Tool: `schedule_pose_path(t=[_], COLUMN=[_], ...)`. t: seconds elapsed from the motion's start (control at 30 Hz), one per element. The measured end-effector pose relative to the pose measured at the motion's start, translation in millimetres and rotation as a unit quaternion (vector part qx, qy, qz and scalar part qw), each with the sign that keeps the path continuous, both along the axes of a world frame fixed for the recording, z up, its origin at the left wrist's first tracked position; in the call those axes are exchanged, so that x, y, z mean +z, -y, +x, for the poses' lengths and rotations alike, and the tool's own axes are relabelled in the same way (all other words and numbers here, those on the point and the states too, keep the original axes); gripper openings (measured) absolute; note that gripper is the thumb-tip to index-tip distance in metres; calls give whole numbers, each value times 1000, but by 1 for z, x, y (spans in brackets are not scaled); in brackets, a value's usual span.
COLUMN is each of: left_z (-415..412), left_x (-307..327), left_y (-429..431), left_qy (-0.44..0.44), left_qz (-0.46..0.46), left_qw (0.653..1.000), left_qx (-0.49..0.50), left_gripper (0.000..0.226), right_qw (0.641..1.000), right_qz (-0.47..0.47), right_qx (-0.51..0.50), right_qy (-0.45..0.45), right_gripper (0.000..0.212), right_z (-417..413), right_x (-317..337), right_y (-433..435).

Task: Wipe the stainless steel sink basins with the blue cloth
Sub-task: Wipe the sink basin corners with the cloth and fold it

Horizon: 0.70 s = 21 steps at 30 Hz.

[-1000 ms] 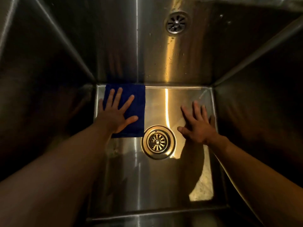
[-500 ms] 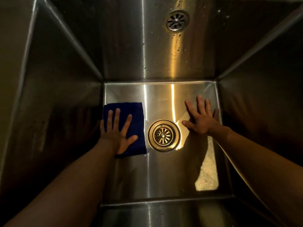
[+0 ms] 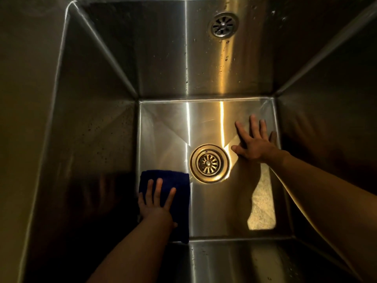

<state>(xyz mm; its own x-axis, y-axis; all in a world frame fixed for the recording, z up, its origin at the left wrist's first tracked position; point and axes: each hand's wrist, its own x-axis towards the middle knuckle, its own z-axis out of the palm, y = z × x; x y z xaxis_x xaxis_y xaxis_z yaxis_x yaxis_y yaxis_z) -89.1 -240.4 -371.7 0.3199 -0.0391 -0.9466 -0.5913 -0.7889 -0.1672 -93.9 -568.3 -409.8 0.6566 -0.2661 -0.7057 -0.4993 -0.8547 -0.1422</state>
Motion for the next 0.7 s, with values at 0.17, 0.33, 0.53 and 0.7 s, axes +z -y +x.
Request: schedule_pose_path(t=[0.17, 0.33, 0.53, 0.7], left_z=[-24, -26, -34, -27], left_x=[5, 18, 29, 15], left_y=[1, 7, 12, -4], left_qy=[-67, -69, 47, 51], left_qz=[36, 59, -94, -96], left_qw=[997, 996, 968, 969], left_qx=[31, 1, -227, -220], left_gripper=[109, 108, 75, 81], right_qw=[1000, 1000, 999, 998], right_qz=[-1, -2, -16, -36], right_qx=[3, 3, 6, 17], right_qy=[13, 23, 31, 41], right_gripper=[86, 85, 86, 83], right_z=[-3, -4, -4, -5], right_x=[-4, -8, -10, -8], right_y=[2, 3, 3, -2])
